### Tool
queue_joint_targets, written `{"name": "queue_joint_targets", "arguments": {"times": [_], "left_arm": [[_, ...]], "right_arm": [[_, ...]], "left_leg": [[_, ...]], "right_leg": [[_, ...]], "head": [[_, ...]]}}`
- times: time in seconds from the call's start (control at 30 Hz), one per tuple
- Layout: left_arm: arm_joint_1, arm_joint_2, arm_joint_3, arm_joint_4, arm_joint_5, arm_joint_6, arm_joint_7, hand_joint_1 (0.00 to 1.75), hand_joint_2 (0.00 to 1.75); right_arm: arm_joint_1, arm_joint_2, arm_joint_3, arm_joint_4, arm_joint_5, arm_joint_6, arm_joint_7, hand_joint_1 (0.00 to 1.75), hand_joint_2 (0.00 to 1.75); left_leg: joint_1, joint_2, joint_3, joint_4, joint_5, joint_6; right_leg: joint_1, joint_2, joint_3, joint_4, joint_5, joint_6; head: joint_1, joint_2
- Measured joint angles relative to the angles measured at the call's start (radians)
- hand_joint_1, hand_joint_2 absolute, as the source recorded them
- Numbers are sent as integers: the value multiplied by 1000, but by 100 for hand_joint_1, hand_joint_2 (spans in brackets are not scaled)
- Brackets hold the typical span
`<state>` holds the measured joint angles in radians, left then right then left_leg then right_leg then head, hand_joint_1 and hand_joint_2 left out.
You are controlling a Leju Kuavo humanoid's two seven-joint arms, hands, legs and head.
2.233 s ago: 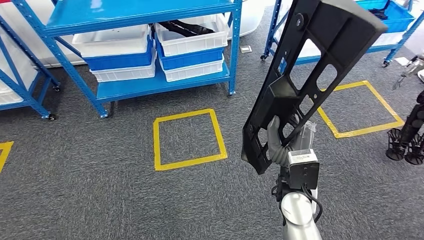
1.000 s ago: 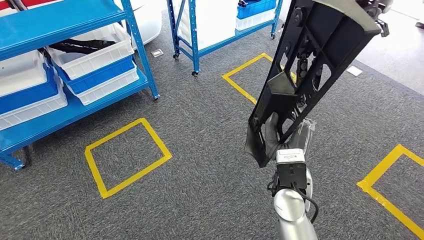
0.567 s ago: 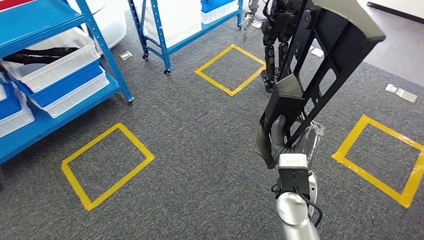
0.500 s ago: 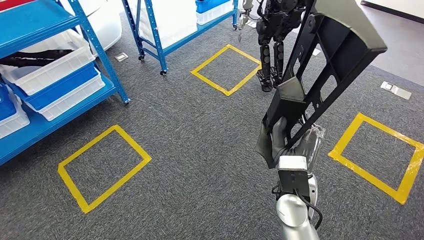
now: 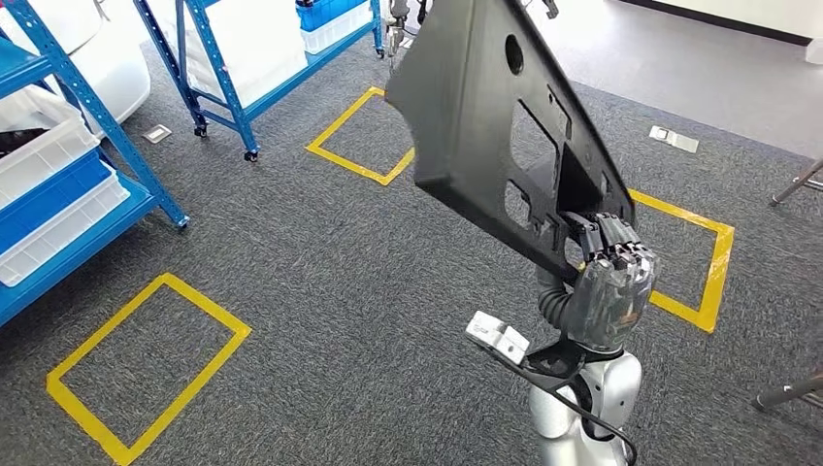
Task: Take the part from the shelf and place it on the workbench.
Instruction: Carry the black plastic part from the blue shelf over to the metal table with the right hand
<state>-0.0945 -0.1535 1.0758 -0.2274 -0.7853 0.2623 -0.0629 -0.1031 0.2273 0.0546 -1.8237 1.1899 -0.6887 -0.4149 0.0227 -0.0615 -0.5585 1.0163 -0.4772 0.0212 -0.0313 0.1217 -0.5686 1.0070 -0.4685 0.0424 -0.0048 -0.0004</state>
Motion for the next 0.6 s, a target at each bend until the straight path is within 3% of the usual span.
{"name": "queue_joint_targets", "arguments": {"times": [0.07, 0.13, 0.2, 0.23, 0.3, 0.37, 0.43, 0.5, 0.53, 0.6], "left_arm": [[-2, 0, 0, 0, -3, -6, -5, 0, 175], [-2, 0, 0, 0, -5, -10, -8, 0, 175], [-1, 1, 0, 0, -6, -11, -10, 0, 175], [-1, 1, 0, 0, -8, -13, -12, 0, 175], [-2, 1, 0, 0, -11, -18, -15, 0, 175], [-4, 1, 0, 0, -13, -22, -18, 0, 175], [-6, 1, 0, 0, -18, -25, -19, 0, 175], [-8, 1, 0, 0, -25, -28, -19, 0, 175], [-9, 2, 0, 0, -29, -29, -19, 0, 175], [-9, 2, 0, 0, -36, -31, -19, 0, 175]], "right_arm": [[-2, 19, -26, -18, 20, 0, -8, 175, 175], [-5, 32, -38, -29, 30, -1, -11, 175, 175], [-3, 41, -47, -35, 45, -1, -12, 175, 175], [-2, 44, -51, -38, 57, -1, -12, 175, 175], [0, 49, -57, -46, 88, -1, -8, 175, 175], [-2, 54, -59, -56, 123, -1, 2, 175, 175], [-2, 57, -60, -68, 163, -1, 18, 175, 175], [0, 58, -60, -82, 207, -1, 42, 175, 175], [1, 57, -58, -90, 232, -1, 61, 175, 175], [1, 51, -47, -102, 288, -1, 116, 175, 175]], "left_leg": [[-2, 27, 0, -11, 9, 16], [-6, 56, -4, -13, 13, 27], [-12, 89, -8, -13, 14, 30], [-14, 104, -10, -12, 15, 31], [-16, 132, -10, -12, 16, 30], [-23, 155, -10, -8, 15, 26], [-29, 176, -11, -4, 14, 17], [-26, 189, -11, -1, 12, 7], [-23, 175, -14, 9, 2, 0], [-16, 116, -41, 79, -52, -13]], "right_leg": [[3, -47, -28, 45, -25, 0], [5, -97, -85, 163, -82, -10], [5, -107, -133, 269, -118, -11], [6, -110, -133, 276, -115, -6], [7, -126, -71, 180, -74, 6], [14, -175, 4, 48, -36, 4], [21, -197, 26, -3, -22, -8], [17, -172, 19, -6, -13, -20], [13, -160, 18, -8, -9, -26], [4, -141, 18, -9, 1, -38]], "head": [[5, 0], [12, 0], [14, 0], [15, 0], [15, 0], [16, 0], [13, 0], [10, 0], [10, 0], [6, 0]]}}
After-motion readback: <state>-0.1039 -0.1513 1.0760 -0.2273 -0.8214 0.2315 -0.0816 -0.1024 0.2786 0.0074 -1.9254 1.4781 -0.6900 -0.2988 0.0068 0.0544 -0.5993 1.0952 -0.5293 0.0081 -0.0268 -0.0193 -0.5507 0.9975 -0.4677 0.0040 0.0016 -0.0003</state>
